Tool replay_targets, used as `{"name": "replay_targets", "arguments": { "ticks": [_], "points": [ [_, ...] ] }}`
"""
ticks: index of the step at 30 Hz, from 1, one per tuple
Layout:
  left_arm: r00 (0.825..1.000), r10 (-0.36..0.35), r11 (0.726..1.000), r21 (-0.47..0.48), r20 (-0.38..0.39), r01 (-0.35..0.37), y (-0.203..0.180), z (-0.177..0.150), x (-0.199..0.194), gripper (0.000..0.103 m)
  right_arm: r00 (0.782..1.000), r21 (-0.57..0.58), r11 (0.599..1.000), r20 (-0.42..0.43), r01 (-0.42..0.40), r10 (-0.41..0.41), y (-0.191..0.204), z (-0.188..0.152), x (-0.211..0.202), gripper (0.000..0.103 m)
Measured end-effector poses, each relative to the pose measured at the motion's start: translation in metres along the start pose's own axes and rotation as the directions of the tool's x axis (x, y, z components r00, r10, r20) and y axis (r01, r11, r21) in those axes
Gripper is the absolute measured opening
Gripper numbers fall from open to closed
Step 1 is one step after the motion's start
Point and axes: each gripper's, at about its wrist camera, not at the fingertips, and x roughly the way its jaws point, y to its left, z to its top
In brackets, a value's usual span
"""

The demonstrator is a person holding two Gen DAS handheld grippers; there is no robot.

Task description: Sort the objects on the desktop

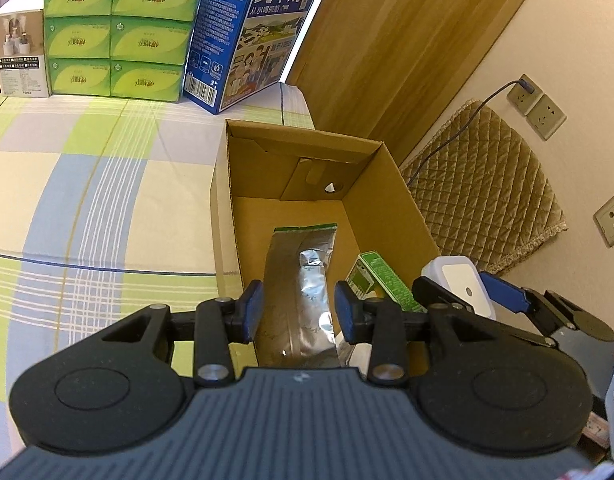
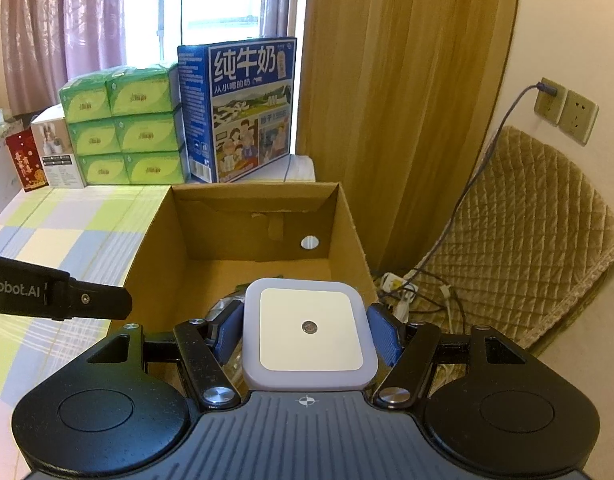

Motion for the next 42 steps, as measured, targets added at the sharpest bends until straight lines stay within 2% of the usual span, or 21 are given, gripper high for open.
{"name": "replay_targets", "arguments": {
  "ticks": [8,13,21,30,32,39,41,42],
  "points": [
    [1.0,0.008,1.0,0.012,-0.002,-0.008,0.003,-0.001,0.001,0.033,1.0,0.015,1.0,-0.014,-0.007,0.007,0.002,0.001,0.007,0.064],
    [1.0,0.014,1.0,0.013,-0.002,-0.014,0.006,-0.002,0.002,0.034,0.999,0.051,0.998,-0.006,-0.046,0.046,0.0,0.004,0.01,0.064],
    [1.0,0.023,0.999,0.03,-0.003,-0.023,0.009,-0.01,-0.001,0.037,0.999,0.082,0.996,0.012,-0.033,0.032,-0.003,0.001,0.0,0.067],
    [0.998,0.053,0.995,0.078,0.019,-0.055,0.007,-0.026,-0.017,0.055,0.999,0.112,0.993,0.022,-0.032,0.03,-0.003,-0.019,-0.031,0.078],
    [0.998,0.062,0.994,0.091,0.032,-0.064,0.006,-0.03,-0.024,0.067,0.999,0.118,0.992,0.027,-0.032,0.029,-0.002,-0.025,-0.039,0.08],
    [0.995,0.071,0.987,0.14,0.068,-0.08,0.003,-0.047,-0.047,0.088,1.0,0.127,0.992,0.001,-0.02,0.02,-0.002,-0.045,-0.068,0.095],
    [0.994,0.068,0.987,0.14,0.08,-0.079,0.004,-0.055,-0.056,0.098,1.0,0.12,0.993,-0.011,-0.014,0.016,0.001,-0.052,-0.077,0.098],
    [0.995,0.066,0.988,0.138,0.081,-0.077,0.005,-0.057,-0.06,0.098,1.0,0.115,0.993,-0.017,-0.011,0.013,0.003,-0.055,-0.082,0.1]
  ]
}}
